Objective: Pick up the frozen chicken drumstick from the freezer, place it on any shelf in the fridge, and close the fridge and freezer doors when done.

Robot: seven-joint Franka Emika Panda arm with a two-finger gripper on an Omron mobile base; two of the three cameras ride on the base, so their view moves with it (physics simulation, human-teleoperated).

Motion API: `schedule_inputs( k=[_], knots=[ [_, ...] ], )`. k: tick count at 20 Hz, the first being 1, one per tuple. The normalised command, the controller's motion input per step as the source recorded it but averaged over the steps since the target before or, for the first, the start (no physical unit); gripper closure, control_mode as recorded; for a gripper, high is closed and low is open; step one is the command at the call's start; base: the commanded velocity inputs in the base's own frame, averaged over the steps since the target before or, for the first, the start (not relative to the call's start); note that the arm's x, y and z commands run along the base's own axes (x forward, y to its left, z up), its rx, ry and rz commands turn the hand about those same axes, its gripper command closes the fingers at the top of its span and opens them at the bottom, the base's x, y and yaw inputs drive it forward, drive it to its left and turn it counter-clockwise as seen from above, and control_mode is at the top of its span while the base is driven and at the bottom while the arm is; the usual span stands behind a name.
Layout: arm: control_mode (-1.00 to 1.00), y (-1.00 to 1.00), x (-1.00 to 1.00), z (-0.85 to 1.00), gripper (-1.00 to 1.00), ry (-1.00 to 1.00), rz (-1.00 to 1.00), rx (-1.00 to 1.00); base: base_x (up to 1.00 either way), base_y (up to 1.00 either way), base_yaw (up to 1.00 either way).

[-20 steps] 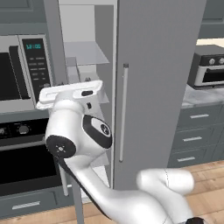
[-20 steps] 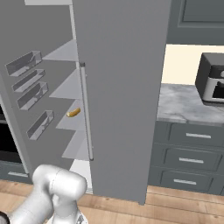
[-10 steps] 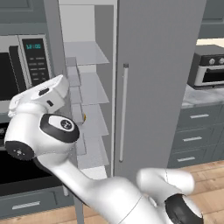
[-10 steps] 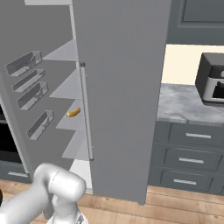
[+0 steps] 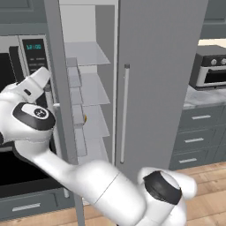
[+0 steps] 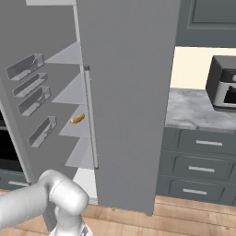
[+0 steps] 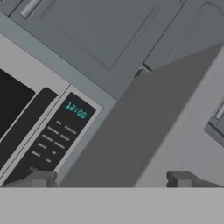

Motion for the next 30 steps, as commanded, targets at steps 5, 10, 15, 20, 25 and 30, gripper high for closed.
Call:
schedule_inputs(
  k=[5,10,15,20,25,30],
  knots=[
    [-1.0,0.0,0.46,-0.01,-1.0,0.11,-0.05,0.0,0.0,0.0,0.0],
    [-1.0,-0.14,0.7,-0.05,-1.0,0.06,-0.01,0.0,0.0,0.0,0.0],
    [-1.0,-0.18,0.61,-0.07,-1.0,0.07,0.0,0.0,0.0,0.0,0.0],
    [-1.0,-0.44,0.2,0.0,-1.0,0.02,0.0,0.01,0.0,0.0,0.0],
    [-1.0,-0.57,0.11,0.0,-1.0,0.04,0.0,0.02,0.0,0.0,0.0],
    [-1.0,-0.71,0.25,-0.06,-1.0,0.04,0.0,0.03,0.0,0.0,0.0]
  ],
)
